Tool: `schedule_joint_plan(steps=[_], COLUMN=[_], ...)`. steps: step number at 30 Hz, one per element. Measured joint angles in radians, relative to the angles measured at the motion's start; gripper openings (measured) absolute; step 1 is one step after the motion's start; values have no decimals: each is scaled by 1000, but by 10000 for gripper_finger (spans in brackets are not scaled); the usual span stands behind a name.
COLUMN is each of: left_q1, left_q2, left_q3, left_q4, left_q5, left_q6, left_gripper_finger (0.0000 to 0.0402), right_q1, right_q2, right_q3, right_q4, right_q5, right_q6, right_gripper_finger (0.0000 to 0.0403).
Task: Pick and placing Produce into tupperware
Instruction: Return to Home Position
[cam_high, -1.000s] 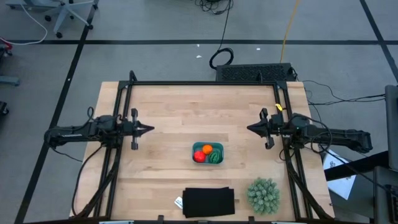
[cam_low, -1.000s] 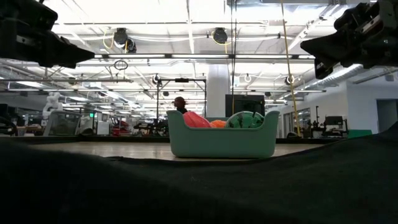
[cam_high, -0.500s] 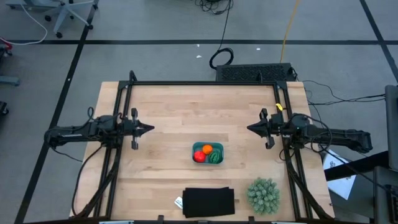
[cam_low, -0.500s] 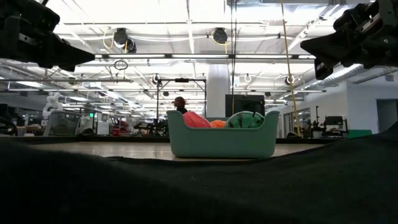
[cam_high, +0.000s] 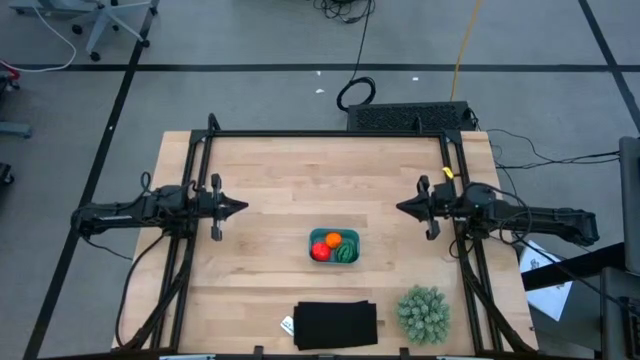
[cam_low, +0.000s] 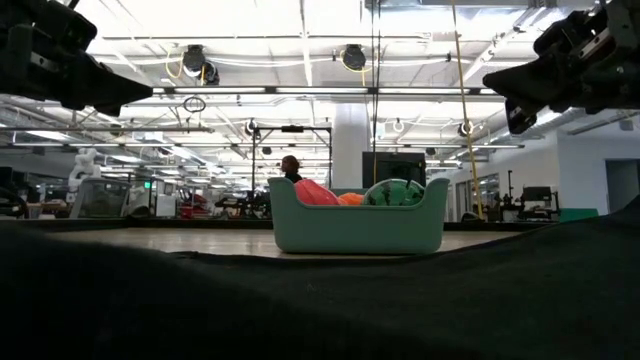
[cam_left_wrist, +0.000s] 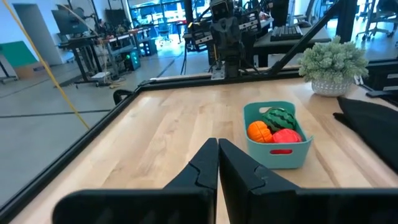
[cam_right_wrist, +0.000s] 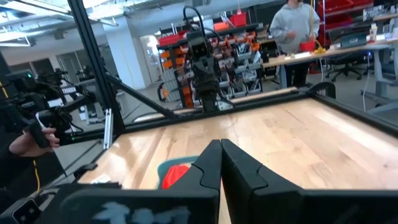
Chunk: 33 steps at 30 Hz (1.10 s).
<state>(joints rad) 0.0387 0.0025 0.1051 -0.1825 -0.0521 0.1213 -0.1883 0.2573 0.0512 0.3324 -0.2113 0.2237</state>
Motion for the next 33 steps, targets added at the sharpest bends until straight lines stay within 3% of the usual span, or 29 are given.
schedule_joint_plan(steps=[19, 33], left_q1=[0, 0], left_q2=[0, 0], left_q3=[0, 0], left_q4=[0, 0], left_q5=[0, 0], left_q6=[5, 5], left_gripper_finger=[17, 17], right_q1=[0, 0], right_q2=[0, 0], right_q3=[0, 0], right_q4=[-128, 31], right_q5=[0, -3], right_q6=[2, -50], right_gripper_finger=[0, 0])
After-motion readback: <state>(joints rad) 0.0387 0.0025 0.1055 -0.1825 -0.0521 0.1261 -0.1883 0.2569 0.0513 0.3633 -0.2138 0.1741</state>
